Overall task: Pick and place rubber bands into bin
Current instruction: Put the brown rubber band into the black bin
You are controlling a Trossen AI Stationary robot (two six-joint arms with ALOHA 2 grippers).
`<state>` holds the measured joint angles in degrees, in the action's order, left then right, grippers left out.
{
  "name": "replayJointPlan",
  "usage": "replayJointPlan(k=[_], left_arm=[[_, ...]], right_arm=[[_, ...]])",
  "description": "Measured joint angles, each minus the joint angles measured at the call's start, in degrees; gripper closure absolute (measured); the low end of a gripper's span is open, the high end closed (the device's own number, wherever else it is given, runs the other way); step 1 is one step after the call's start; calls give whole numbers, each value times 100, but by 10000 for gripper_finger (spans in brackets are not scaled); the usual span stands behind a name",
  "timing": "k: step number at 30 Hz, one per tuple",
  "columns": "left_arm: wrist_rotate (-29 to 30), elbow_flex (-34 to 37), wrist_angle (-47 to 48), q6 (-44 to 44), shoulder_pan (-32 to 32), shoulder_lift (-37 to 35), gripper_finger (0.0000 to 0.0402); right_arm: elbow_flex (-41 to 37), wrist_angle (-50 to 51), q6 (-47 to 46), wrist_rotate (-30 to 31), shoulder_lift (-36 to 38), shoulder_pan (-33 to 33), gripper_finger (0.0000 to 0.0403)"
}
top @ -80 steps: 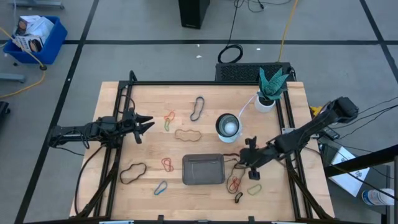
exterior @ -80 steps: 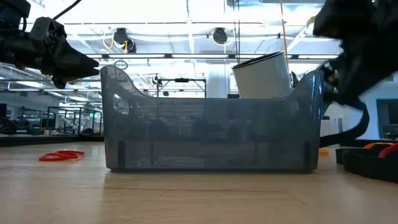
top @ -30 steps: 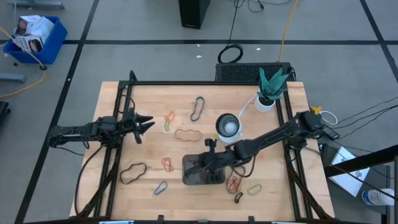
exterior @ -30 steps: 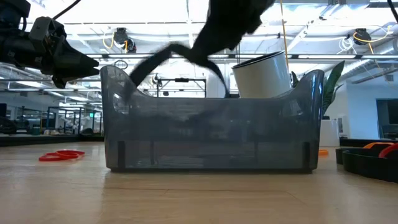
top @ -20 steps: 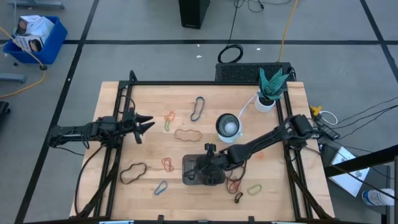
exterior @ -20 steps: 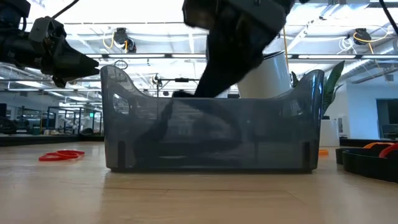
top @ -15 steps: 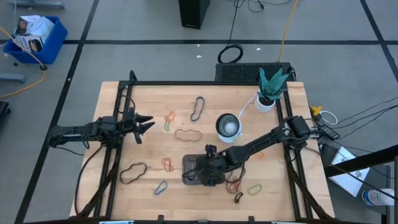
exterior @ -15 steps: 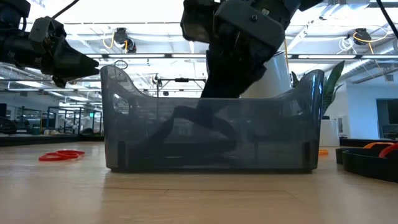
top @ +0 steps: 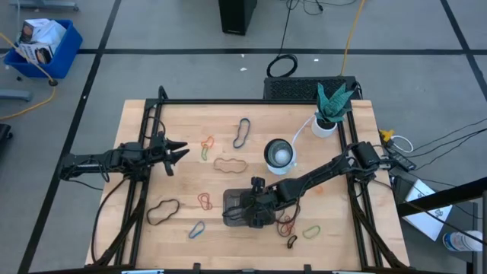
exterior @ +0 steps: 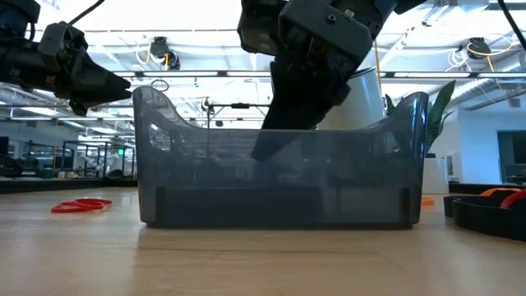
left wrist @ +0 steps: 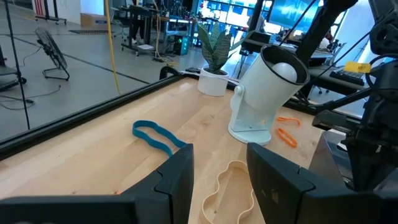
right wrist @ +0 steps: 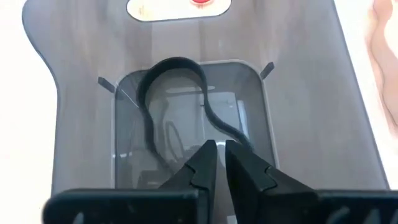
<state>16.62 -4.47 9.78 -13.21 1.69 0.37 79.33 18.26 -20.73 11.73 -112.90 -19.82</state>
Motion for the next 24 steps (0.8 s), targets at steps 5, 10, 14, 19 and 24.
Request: replayJointPlan(k=[5, 10, 14, 19, 24], left_arm=[[0, 0, 0, 0, 1, -1, 247], [0, 0, -2, -2, 0, 0, 247], [0, 2, -4, -4, 1, 1, 247], [0, 3, -26, -28, 1, 1, 247], [0, 11, -94, -194, -1, -1, 247]], right_arm=[[0, 0, -242, -1, 0, 1, 339], [0, 77, -252, -3, 107, 0, 288], [0, 440, -274, 2, 620, -1, 259], [0, 641, 54, 22, 1596, -4, 244], [-170, 984, 468, 165, 2628, -86, 241]])
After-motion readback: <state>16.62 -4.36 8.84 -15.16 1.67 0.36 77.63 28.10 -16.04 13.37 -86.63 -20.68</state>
